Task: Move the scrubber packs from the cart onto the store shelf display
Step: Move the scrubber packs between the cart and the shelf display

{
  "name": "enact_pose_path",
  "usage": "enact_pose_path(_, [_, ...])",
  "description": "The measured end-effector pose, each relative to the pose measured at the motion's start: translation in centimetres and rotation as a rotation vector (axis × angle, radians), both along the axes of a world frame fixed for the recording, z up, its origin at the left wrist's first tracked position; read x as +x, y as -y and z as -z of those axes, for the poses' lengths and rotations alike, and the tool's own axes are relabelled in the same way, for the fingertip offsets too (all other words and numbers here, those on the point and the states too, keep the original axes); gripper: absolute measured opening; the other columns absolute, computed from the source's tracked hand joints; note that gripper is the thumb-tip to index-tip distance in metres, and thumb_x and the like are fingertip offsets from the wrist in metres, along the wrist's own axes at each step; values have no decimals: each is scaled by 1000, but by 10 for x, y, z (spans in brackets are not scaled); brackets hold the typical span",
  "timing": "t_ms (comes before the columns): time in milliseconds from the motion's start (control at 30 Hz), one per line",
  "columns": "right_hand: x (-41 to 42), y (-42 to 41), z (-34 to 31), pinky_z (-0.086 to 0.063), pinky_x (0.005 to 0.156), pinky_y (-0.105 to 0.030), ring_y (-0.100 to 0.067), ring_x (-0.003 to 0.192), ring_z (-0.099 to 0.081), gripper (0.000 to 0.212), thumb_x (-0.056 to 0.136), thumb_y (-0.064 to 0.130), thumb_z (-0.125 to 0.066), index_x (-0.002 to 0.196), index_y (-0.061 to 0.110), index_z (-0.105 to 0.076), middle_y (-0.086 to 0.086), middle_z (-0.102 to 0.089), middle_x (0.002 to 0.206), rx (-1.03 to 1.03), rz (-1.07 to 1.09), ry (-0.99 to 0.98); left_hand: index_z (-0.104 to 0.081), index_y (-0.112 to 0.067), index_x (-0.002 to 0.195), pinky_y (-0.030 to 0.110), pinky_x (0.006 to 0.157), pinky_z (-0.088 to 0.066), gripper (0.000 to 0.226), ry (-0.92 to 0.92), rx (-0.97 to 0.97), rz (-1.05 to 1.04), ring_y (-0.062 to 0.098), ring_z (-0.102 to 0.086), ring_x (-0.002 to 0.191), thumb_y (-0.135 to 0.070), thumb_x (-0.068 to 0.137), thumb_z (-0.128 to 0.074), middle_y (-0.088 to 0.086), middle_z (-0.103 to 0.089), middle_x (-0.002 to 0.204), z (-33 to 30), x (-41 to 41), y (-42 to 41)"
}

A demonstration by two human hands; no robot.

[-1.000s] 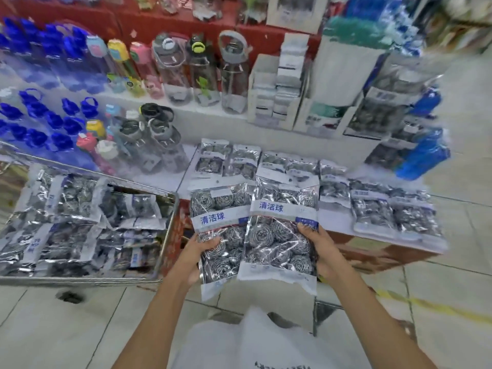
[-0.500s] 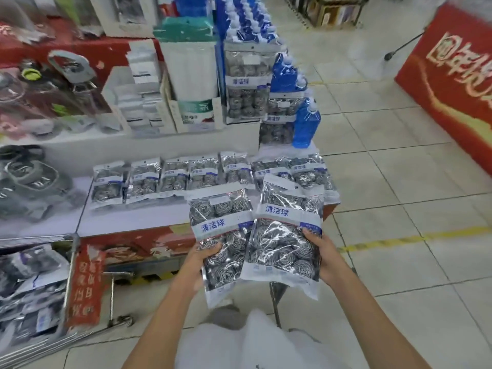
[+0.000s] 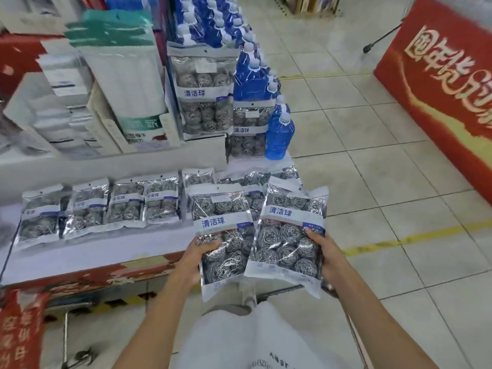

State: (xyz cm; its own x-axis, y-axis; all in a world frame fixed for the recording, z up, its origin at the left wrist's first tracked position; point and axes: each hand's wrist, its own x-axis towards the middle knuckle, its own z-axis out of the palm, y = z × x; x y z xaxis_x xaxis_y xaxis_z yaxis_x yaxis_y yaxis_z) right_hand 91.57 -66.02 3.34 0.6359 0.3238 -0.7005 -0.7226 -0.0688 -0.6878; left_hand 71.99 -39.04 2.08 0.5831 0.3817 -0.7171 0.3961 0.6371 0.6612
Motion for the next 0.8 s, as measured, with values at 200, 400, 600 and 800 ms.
enact_pose_path(200, [93,-31,7,-60,86,-55,-42,107,-72,43,93,13,-72,134,12,-59,-21,-74,119,-71,-36,10,-40,-17,152,32,57,-54,82,-83,-21,12,27,-61,108,-15,82,-83,17,-54,146,13,74,-35])
enact_pose_path(400, [160,-55,23,-58,58,-27,-19,81,-76,29,96,15,-69,124,19,-62,-5,-78,103,-172,-111,29,-49,-15,143,42,66,-63,88,-181,-132,-93,36,-75,94,-10,67,-93,23,-62,136,46,132,-56])
enact_pose_path(600, [224,-77,63,-58,95,-54,-31,109,-72,49,81,26,-86,125,25,-63,-7,-77,117,-299,-276,-36,-41,-17,149,31,48,-57,93,-257,-191,-110,33,-71,91,-6,70,-88,17,-54,144,50,183,-61])
enact_pose_path(800, [286,-90,123,-55,97,-62,-33,114,-69,90,52,45,-100,131,29,-60,-6,-74,123,-369,-414,-85,-42,-28,144,42,53,-61,79,-335,-257,-151,30,-71,69,-5,81,-83,27,-62,132,73,217,-64])
